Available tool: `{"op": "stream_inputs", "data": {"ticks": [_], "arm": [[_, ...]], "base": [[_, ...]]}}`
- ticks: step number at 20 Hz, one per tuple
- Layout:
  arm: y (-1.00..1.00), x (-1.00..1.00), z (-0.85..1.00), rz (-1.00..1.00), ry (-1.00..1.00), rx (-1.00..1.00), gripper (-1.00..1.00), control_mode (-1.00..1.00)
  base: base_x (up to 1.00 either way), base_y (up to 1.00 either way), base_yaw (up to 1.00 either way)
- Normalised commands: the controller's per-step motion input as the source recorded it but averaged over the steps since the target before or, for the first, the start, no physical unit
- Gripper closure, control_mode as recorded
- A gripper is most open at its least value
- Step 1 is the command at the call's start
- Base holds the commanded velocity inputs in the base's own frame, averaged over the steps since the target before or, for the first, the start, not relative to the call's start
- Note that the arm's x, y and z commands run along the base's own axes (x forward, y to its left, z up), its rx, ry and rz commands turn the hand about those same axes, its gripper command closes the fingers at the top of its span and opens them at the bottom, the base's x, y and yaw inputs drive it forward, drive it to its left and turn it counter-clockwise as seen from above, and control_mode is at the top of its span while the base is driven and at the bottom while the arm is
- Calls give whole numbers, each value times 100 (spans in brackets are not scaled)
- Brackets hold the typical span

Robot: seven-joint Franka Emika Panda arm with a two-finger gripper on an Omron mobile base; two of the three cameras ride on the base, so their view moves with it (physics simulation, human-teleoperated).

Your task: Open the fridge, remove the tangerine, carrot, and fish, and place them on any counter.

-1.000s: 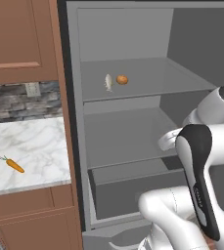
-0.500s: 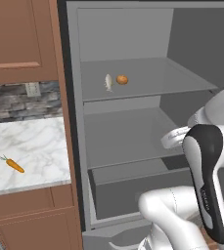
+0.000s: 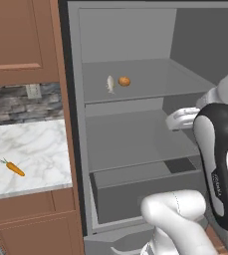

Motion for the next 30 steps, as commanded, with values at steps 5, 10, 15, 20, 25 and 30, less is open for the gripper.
{"op": "stream_inputs", "data": {"ticks": [5,10,15,20,25,30], "arm": [[11,22,32,0,2,7,-100,-100],[16,25,14,0,0,0,-100,-100],[7,31,26,0,0,0,-100,-100],[2,38,19,0,0,0,-100,-100],[2,45,-1,0,0,0,-100,-100],[15,54,-13,0,0,-1,-100,-100]], "base": [[0,0,0],[0,0,0],[0,0,0],[0,0,0],[0,0,0],[0,0,0]]}}
